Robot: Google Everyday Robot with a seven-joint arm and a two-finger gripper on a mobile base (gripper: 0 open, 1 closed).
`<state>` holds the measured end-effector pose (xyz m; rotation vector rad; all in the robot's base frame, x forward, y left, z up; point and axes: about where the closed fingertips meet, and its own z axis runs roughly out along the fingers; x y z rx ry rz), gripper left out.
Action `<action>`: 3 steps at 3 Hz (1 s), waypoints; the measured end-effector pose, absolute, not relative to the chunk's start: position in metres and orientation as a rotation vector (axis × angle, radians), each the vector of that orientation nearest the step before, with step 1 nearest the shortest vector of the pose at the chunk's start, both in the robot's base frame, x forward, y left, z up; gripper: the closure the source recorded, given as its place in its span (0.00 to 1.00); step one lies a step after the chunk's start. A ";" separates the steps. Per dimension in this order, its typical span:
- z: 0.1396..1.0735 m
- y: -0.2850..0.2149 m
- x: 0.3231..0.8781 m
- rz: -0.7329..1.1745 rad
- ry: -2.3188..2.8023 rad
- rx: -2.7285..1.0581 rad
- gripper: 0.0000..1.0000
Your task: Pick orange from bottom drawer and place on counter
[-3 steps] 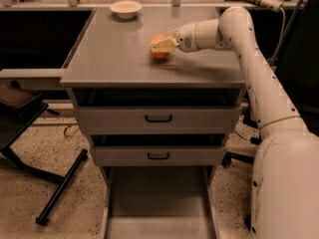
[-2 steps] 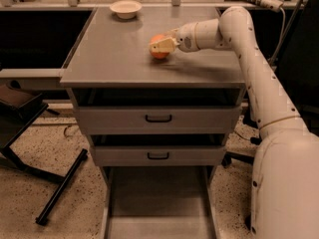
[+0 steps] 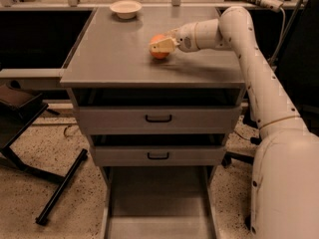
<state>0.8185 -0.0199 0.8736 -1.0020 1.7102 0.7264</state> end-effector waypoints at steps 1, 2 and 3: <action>0.874 -0.020 0.818 0.726 1.710 -1.002 0.12; 0.874 -0.020 0.818 0.726 1.710 -1.002 0.00; 0.874 -0.020 0.818 0.726 1.710 -1.002 0.00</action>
Offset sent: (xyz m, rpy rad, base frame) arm 0.0000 0.0000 0.0000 0.0000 0.0000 0.0000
